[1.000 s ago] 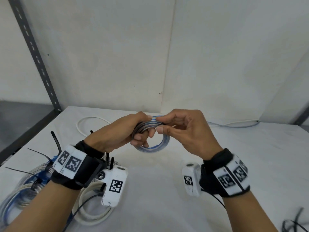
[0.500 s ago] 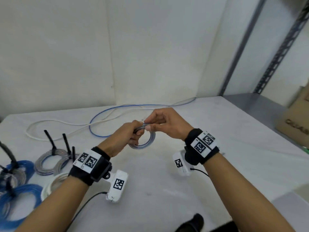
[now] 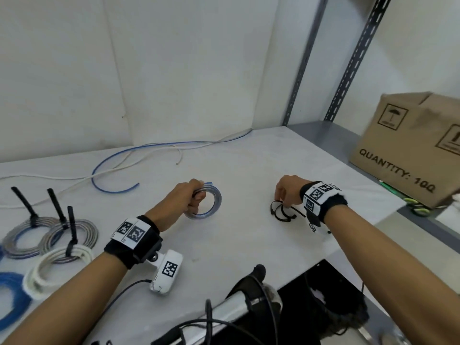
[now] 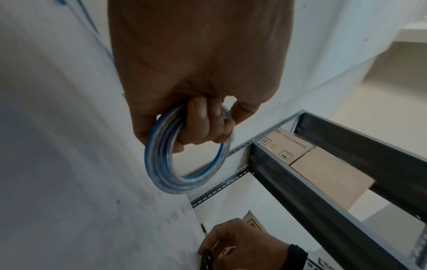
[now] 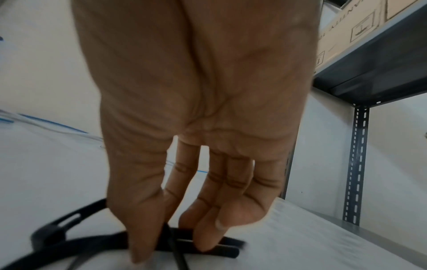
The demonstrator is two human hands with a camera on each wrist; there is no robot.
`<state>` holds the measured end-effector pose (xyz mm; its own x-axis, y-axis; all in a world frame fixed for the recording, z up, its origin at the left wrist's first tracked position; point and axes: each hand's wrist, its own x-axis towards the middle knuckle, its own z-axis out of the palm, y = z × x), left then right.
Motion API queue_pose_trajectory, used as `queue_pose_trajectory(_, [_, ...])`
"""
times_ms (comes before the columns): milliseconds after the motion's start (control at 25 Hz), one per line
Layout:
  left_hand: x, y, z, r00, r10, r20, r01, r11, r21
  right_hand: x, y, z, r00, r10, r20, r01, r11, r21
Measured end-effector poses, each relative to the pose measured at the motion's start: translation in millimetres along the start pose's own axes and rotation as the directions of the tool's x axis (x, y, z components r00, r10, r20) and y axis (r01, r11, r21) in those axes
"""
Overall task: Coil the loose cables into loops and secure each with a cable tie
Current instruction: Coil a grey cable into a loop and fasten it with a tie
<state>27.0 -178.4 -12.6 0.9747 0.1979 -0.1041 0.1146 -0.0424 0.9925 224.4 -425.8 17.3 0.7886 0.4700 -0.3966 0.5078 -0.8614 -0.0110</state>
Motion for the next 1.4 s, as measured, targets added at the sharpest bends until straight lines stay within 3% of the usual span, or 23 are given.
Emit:
queue_pose_trajectory(240, [3.5, -13.7, -8.0, 0.997, -0.057, 0.043, 0.066, 0.966, -0.251, 13.0, -7.9, -1.7, 0.996, 0.009, -0.087, -0.009, 1.0, -0.003])
queue_pose_trajectory(360, [5.2, -14.0, -13.9, 0.999, -0.051, 0.014, 0.053, 0.957, -0.286, 17.6, -11.7, -11.9, 0.993, 0.003, -0.115, -0.004, 1.0, -0.006])
queue_pose_trajectory(440, [7.3, -13.8, -17.4, 0.999, -0.027, -0.018, 0.02, 0.951, -0.31, 16.8, -16.1, -19.9, 0.978, -0.015, -0.207, 0.018, 1.0, 0.013])
queue_pose_trajectory(520, [8.4, -14.2, -20.9, 0.998, -0.002, -0.063, -0.023, 0.923, -0.384, 14.1, -29.3, -24.9, 0.927, -0.072, -0.369, 0.125, 0.985, 0.123])
queue_pose_trajectory(600, [9.5, -13.8, -26.6, 0.991, 0.027, -0.128, -0.079, 0.903, -0.422, 5.4, -59.7, -26.8, 0.87, -0.149, -0.47, 0.353, 0.853, 0.385])
queue_pose_trajectory(720, [11.8, -8.7, -45.5, 0.951, 0.078, -0.3, -0.177, 0.931, -0.319, -2.1, -123.2, -24.5, 0.793, -0.339, -0.507, 0.608, 0.496, 0.619])
queue_pose_trajectory(880, [1.3, 15.0, -80.2, 0.818, 0.273, -0.506, -0.263, 0.96, 0.094, 2.6, -193.1, -13.8, 0.724, -0.521, -0.452, 0.622, 0.209, 0.755])
queue_pose_trajectory(960, [-7.7, 24.7, -95.2, 0.737, 0.369, -0.567, -0.274, 0.929, 0.248, 8.8, -219.5, -7.3, 0.705, -0.559, -0.437, 0.599, 0.139, 0.789])
queue_pose_trajectory(1040, [-12.9, 26.6, -104.2, 0.7, 0.434, -0.567, -0.288, 0.898, 0.332, 12.6, -238.9, 0.2, 0.69, -0.547, -0.475, 0.619, 0.106, 0.778])
queue_pose_trajectory(1240, [-22.0, 10.3, -110.4, 0.764, 0.437, -0.474, -0.255, 0.88, 0.401, 18.3, -260.9, 10.6, 0.614, -0.443, -0.653, 0.724, -0.012, 0.689])
queue_pose_trajectory(1400, [-23.7, 12.5, -115.1, 0.773, 0.418, -0.476, -0.251, 0.892, 0.376, 14.5, -261.0, 9.9, 0.585, -0.458, -0.669, 0.719, -0.09, 0.69])
